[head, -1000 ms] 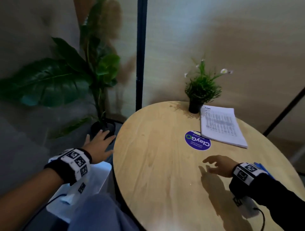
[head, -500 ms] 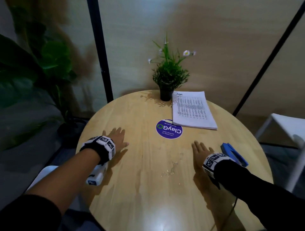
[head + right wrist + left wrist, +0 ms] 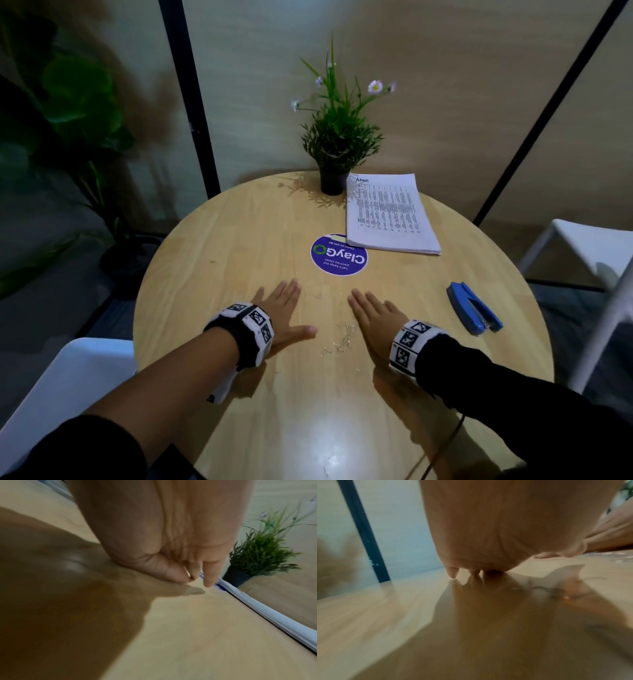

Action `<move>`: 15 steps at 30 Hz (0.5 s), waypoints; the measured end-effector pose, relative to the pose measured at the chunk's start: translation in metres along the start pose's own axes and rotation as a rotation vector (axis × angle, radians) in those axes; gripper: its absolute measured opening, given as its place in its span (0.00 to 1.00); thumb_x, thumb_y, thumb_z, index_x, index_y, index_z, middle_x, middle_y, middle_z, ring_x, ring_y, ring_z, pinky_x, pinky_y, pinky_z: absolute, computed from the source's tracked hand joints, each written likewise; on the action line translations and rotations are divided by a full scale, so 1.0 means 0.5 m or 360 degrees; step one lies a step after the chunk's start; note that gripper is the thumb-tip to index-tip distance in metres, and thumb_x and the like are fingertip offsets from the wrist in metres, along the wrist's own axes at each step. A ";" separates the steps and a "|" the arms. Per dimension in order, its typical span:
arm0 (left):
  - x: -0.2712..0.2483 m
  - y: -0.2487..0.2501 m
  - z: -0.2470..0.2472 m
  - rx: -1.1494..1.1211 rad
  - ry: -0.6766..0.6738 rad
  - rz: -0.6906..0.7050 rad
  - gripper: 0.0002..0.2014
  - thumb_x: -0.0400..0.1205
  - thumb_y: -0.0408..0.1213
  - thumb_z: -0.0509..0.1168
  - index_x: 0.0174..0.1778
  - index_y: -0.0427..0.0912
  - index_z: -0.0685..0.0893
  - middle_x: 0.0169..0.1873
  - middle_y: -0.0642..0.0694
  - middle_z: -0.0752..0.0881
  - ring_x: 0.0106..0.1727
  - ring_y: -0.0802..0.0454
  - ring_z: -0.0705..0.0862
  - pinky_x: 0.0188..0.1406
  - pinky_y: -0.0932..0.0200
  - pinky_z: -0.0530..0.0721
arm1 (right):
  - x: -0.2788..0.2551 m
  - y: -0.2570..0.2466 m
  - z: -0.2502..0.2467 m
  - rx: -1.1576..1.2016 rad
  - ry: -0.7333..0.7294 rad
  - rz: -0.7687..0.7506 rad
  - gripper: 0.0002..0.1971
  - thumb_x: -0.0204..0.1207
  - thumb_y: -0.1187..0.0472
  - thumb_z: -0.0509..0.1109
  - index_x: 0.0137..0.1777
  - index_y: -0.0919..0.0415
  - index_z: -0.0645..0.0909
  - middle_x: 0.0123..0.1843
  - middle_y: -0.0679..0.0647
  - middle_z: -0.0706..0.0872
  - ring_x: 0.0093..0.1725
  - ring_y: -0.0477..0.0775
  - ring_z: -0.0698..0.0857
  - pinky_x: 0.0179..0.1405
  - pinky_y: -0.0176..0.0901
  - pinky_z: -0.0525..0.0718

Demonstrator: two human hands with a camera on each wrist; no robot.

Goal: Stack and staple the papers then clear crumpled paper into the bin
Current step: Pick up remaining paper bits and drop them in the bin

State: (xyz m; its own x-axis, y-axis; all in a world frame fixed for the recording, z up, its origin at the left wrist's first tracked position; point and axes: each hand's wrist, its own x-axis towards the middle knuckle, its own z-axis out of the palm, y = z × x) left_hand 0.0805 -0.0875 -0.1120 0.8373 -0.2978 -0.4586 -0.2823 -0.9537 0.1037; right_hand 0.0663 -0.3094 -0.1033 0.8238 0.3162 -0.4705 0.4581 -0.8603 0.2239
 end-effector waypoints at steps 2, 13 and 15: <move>-0.011 0.025 0.006 0.0091 -0.0035 0.0160 0.65 0.51 0.82 0.26 0.81 0.44 0.33 0.82 0.50 0.32 0.84 0.51 0.36 0.81 0.38 0.42 | -0.017 -0.015 0.007 0.0024 0.0041 -0.0074 0.45 0.78 0.58 0.63 0.82 0.59 0.31 0.84 0.56 0.32 0.85 0.60 0.41 0.82 0.57 0.51; -0.045 0.003 -0.012 0.0274 -0.0047 0.0458 0.56 0.60 0.76 0.29 0.82 0.45 0.35 0.83 0.50 0.35 0.84 0.51 0.37 0.82 0.42 0.44 | -0.042 0.039 -0.012 0.0274 0.0090 -0.0198 0.30 0.86 0.54 0.49 0.83 0.49 0.39 0.86 0.51 0.41 0.85 0.58 0.47 0.82 0.56 0.55; -0.024 -0.020 -0.022 0.0179 -0.0006 0.0272 0.57 0.61 0.77 0.29 0.82 0.44 0.34 0.83 0.49 0.34 0.84 0.51 0.38 0.82 0.42 0.44 | -0.014 0.066 -0.019 0.0278 0.0032 -0.0053 0.33 0.84 0.56 0.54 0.84 0.52 0.39 0.86 0.52 0.40 0.85 0.58 0.46 0.82 0.56 0.54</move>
State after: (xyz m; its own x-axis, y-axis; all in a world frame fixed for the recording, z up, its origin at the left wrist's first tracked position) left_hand 0.0785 -0.0751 -0.0979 0.7712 -0.4543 -0.4459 -0.4708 -0.8785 0.0808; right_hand 0.0789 -0.3359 -0.0845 0.8165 0.3520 -0.4577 0.4215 -0.9051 0.0558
